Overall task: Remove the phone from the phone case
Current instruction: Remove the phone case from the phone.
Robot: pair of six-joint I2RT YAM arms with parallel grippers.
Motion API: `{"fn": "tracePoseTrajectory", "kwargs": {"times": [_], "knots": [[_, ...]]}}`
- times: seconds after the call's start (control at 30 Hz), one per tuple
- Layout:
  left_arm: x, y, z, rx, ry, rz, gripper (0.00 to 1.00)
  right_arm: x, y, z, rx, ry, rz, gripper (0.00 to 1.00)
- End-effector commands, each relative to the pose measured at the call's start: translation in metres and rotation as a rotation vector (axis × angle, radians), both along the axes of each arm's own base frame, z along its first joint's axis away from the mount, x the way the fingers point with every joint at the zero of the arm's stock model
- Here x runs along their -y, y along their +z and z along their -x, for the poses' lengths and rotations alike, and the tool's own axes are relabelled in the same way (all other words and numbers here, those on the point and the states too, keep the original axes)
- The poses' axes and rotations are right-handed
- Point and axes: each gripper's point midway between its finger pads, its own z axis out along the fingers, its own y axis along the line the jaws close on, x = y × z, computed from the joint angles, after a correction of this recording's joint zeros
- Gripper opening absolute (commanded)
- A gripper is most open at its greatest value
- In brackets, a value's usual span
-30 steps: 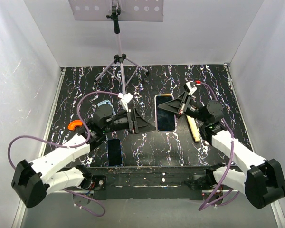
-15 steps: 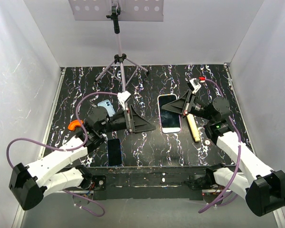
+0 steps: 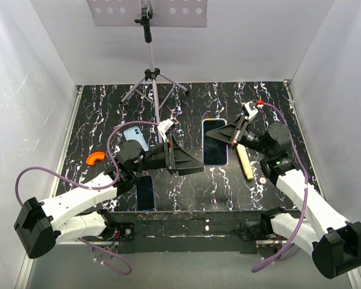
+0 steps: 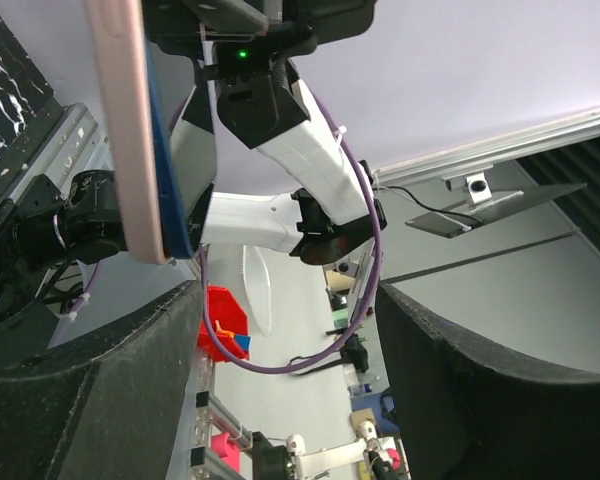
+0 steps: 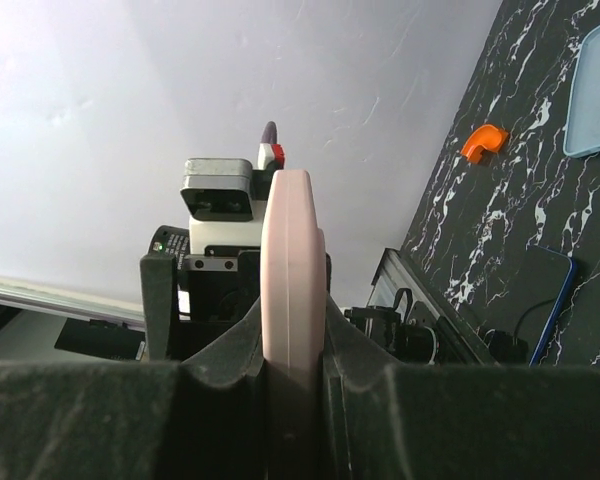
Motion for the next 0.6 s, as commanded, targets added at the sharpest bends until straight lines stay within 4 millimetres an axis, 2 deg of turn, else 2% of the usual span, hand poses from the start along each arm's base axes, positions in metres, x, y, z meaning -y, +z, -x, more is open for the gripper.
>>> {"fn": "tracePoseTrajectory", "kwargs": {"times": [0.0,0.33,0.57], "knots": [[0.004,-0.002,-0.007,-0.037,0.025,0.029,0.69,0.005,0.035,0.004,0.111,-0.02,-0.048,0.01],[0.01,-0.005,-0.024,-0.096,0.079,0.088,0.68,0.004,0.035,0.006,0.111,-0.012,-0.048,0.01],[0.009,-0.005,-0.023,-0.094,0.081,0.079,0.68,0.006,0.026,0.004,0.112,-0.038,-0.033,0.01]]}}
